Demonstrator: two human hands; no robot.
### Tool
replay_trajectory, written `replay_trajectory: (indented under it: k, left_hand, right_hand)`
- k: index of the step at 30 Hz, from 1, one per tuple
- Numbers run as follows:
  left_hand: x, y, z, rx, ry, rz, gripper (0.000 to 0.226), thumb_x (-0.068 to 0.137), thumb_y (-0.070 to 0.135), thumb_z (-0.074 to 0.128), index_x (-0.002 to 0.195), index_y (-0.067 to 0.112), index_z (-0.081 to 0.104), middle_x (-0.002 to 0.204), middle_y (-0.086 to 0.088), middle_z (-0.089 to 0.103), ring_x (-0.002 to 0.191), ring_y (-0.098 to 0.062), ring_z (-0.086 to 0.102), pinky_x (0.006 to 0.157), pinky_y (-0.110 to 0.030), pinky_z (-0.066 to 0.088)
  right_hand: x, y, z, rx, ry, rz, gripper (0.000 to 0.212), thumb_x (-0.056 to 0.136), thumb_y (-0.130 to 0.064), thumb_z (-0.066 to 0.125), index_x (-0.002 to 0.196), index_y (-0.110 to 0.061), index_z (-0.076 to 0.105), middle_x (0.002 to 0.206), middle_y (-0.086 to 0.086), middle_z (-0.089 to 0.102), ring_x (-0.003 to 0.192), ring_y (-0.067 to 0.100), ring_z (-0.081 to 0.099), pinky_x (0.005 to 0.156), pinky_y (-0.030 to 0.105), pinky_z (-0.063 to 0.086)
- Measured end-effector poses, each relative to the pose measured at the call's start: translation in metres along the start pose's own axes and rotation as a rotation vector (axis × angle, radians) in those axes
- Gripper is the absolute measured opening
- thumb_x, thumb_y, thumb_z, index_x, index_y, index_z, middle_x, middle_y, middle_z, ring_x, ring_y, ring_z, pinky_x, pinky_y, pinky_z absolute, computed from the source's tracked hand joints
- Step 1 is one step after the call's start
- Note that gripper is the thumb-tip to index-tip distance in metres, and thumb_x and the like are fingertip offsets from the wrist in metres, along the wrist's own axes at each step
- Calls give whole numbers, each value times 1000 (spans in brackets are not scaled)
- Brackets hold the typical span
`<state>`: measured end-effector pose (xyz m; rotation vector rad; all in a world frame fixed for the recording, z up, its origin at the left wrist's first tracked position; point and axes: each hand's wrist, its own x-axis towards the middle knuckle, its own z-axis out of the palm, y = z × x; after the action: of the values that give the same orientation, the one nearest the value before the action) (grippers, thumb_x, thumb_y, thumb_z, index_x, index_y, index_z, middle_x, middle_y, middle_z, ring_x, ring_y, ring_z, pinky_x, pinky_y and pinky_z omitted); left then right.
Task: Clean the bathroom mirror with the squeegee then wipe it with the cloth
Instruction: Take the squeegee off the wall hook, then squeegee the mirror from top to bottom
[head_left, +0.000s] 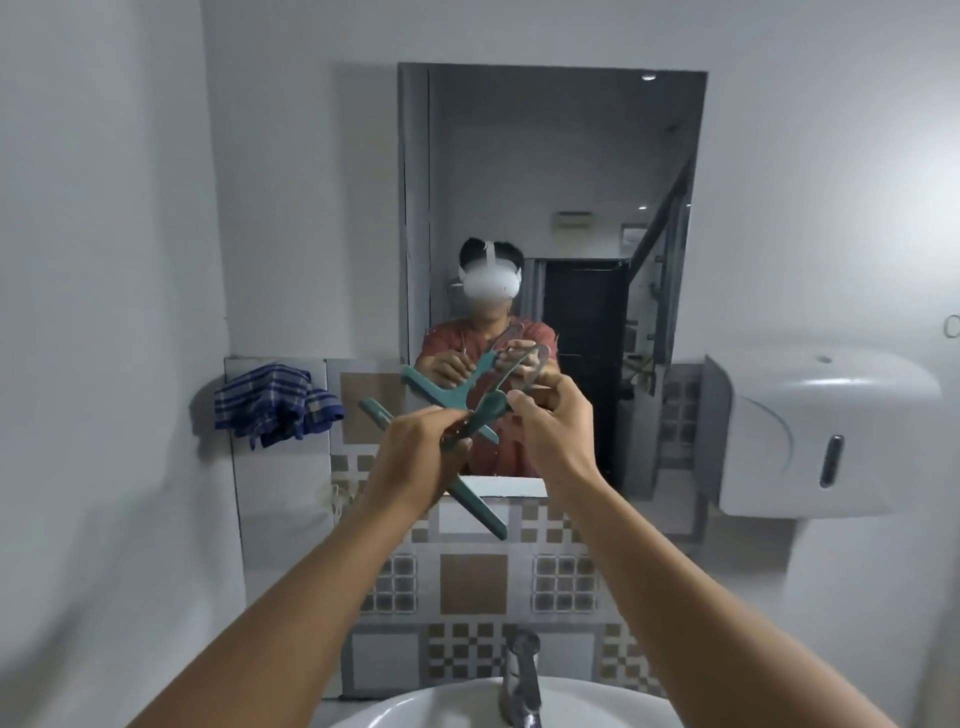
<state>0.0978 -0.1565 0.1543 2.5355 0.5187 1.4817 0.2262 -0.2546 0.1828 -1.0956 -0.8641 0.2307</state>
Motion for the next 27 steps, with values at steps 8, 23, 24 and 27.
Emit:
replay_trajectory:
  k: [8,23,24,27]
  left_hand:
    - [42,34,18,102,-21,168,37,87,31,77,119,13,73,104,-1,77,85,-15,72,74,-35,61]
    - [75,38,19,305,-38,289,25,93,9,64,116,13,74,99,-9,75,88,-28,72,79,-45,61]
    - [82,37,15,336,-44,304,26,94,8,63,117,11,73,99,-11,75,89,-29,72,80,-45,60]
    - [101,38,-2,416,-58,351,21,98,15,56,110,9,74,93,-10,73,86,-30,71,77,-45,59]
  right_hand:
    - [19,-19,-42,-21,112,-6,18,91,-3,68,102,-14,59,98,14,74,83,22,77,74,40,64]
    - [37,-26,-52,-266,118,-77,76,91,-16,71,151,-21,25,129,5,62,121,14,60,108,36,46]
    - [38,-27,-52,-399,86,-160,88,92,-18,71,157,-23,12,149,6,46,137,11,42,115,33,33]
    - [51,-34,-55,-971,5,-522,73,95,-37,64,157,-27,26,164,2,24,151,19,15,122,54,16]
